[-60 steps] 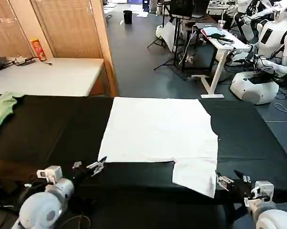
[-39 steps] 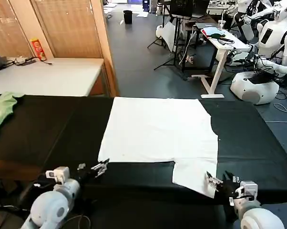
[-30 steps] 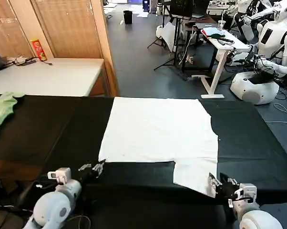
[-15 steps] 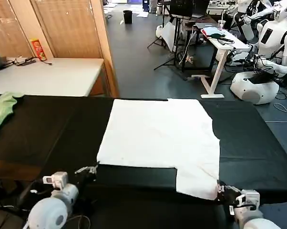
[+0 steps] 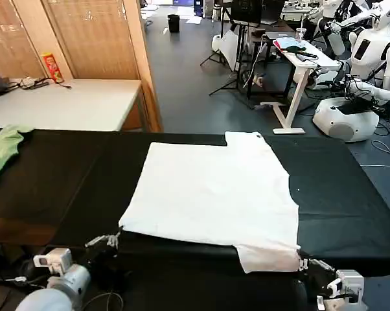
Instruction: Fold and organize the clothes.
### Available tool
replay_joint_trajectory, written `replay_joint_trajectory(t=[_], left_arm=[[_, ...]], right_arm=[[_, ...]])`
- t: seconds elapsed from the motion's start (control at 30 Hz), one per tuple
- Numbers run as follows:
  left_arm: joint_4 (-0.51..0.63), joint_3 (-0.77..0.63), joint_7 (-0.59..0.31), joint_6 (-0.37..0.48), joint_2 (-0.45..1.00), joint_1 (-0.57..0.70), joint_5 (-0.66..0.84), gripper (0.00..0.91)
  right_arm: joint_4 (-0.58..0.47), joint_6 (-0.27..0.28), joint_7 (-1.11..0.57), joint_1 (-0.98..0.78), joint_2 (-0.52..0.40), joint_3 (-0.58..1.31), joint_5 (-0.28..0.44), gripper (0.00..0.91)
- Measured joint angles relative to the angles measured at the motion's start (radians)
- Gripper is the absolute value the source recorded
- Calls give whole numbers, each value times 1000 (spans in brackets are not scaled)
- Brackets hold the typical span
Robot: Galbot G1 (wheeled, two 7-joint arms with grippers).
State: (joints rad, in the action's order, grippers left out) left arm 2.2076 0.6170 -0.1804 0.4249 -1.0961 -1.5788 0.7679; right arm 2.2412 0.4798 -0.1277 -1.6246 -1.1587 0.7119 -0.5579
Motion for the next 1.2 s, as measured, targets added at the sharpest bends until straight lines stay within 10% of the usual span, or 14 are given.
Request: replay_joint_trajectory(t=[0.87, 0.9, 0.93, 0.97, 1.2], left_arm=[[-329, -216, 16, -33, -26, 400, -223, 0], [-339, -222, 12, -33, -27, 410, -229, 878], [-349, -227, 9, -33, -28, 419, -237, 878], [-360, -233, 8, -33, -29, 429, -243, 878], [-394, -247, 10, -30, -34, 450, -255, 878]], right_arm=[[-460, -52, 34, 495, 39, -204, 54, 0], [-468, -51, 42, 502, 39, -206, 54, 0], [-473, -51, 50, 507, 39, -206, 54, 59], [-473, -48, 62, 507, 42, -204, 54, 878], [-423, -3, 81, 458, 73, -168, 23, 878]])
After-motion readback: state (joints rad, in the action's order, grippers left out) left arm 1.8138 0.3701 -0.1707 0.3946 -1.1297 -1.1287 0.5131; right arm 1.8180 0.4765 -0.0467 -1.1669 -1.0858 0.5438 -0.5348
